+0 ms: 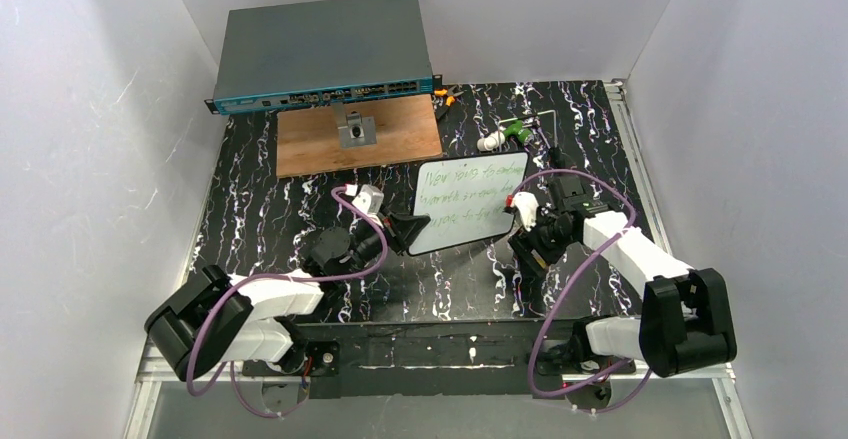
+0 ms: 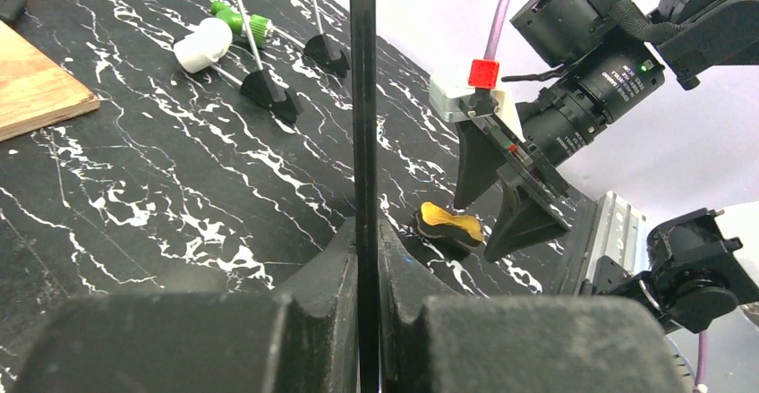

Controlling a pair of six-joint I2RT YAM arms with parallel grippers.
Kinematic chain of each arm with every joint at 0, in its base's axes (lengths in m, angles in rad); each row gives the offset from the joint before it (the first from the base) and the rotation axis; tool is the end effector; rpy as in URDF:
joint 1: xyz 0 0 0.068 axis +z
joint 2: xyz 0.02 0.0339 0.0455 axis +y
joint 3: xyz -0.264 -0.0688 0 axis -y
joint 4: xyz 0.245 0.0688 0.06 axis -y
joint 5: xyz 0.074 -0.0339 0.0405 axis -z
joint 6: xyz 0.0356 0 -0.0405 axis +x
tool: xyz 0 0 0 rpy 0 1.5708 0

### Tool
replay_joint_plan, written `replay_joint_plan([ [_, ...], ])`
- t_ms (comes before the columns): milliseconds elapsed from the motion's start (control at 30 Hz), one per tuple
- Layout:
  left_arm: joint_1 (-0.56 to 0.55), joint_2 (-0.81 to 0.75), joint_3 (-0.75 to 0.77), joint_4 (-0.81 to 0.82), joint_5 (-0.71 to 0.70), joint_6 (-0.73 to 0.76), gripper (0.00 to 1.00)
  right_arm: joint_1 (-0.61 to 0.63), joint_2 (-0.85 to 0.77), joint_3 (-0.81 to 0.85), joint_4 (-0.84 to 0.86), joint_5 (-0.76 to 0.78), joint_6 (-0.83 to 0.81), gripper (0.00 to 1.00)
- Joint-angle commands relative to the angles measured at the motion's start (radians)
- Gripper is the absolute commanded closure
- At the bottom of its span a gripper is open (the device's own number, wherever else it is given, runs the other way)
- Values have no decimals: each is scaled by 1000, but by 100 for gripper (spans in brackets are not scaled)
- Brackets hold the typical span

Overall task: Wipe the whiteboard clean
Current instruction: Pick up the whiteboard eraser from the center of the board.

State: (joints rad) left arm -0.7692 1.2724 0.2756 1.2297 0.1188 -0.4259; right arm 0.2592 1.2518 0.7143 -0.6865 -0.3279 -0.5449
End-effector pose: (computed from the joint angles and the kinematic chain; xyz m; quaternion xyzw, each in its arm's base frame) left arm 0.1639 -0.1645 0.2179 0.1516 0.6020 -0.4710 0.6267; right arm 0.2049 0.0662 0.1890 -0.4062 0.8833 0.1349 0.1914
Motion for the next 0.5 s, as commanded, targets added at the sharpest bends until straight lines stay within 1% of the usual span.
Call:
replay_joint_plan([
  [0,-2,-47,-19,31,-41,71,100,23,33,35,55,38,45,23],
  [233,-2,-14,-50,68,-60,45,100,38,97,65,81,60,61,36],
  [300,-3,-8,-54,75,-62,39,100,38,122,82,86,65,67,41],
  [367,-3,-9,-58,77,-64,36,100,38,146,100,84,64,72,47],
  [467,-2,-27,-67,62,-70,36,100,38,155,105,78,63,74,51],
])
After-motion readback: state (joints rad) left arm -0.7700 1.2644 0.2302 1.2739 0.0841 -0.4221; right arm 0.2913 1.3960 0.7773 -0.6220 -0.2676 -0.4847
